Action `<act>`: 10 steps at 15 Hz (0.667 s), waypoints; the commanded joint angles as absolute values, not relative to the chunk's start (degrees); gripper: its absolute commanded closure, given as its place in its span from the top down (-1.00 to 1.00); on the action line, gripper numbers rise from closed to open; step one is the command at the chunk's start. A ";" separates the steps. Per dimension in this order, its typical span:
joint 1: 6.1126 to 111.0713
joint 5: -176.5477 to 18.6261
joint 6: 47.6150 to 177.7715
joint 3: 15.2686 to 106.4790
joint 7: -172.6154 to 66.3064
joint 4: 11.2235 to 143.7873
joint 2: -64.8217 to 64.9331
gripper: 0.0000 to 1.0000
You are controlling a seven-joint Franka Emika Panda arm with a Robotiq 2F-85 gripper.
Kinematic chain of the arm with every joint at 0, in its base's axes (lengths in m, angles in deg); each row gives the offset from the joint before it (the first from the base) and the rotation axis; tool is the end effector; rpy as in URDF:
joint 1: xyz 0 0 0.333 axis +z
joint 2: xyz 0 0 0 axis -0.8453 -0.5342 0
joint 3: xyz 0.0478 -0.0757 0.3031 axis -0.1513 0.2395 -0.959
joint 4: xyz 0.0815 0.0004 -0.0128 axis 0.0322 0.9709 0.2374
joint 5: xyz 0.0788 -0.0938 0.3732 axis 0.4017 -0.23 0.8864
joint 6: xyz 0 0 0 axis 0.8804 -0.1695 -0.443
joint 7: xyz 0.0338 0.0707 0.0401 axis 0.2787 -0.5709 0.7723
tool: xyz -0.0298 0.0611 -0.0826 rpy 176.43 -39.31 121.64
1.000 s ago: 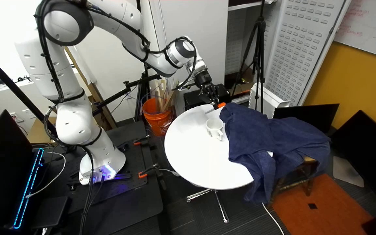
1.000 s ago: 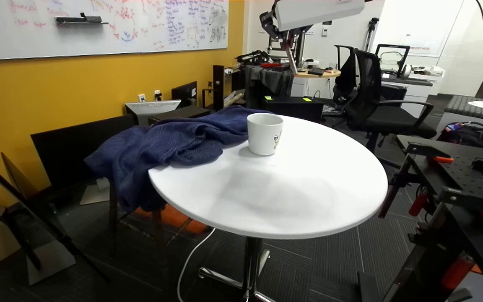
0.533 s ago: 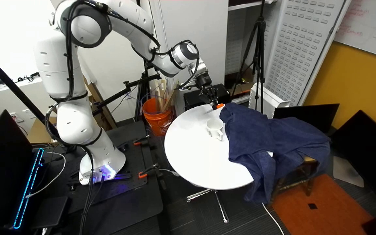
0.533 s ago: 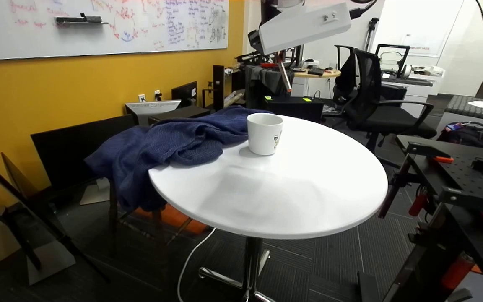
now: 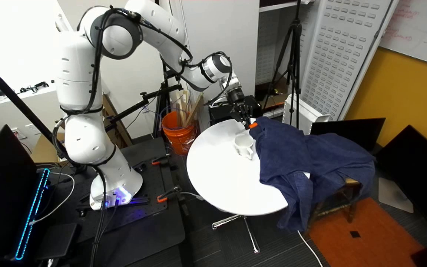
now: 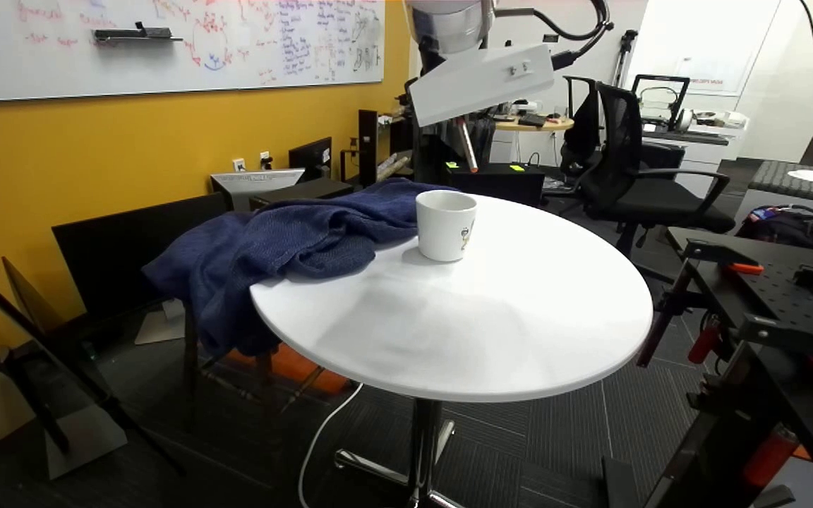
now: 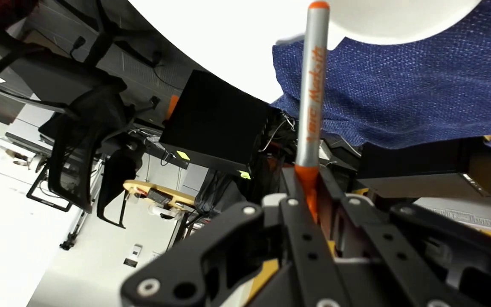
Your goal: Put the marker in the white mug cup
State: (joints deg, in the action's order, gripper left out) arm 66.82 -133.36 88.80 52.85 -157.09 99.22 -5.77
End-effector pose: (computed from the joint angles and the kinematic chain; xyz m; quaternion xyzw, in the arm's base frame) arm 0.5742 0.0737 0.2592 0.7762 -0.4583 0.2449 0.3570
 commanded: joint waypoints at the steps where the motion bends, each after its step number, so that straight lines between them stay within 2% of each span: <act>1: 68.17 -135.26 86.35 54.06 -161.07 95.24 -9.94 -0.93; 10: 68.77 -139.31 86.73 54.63 -166.06 91.84 -15.45 -0.93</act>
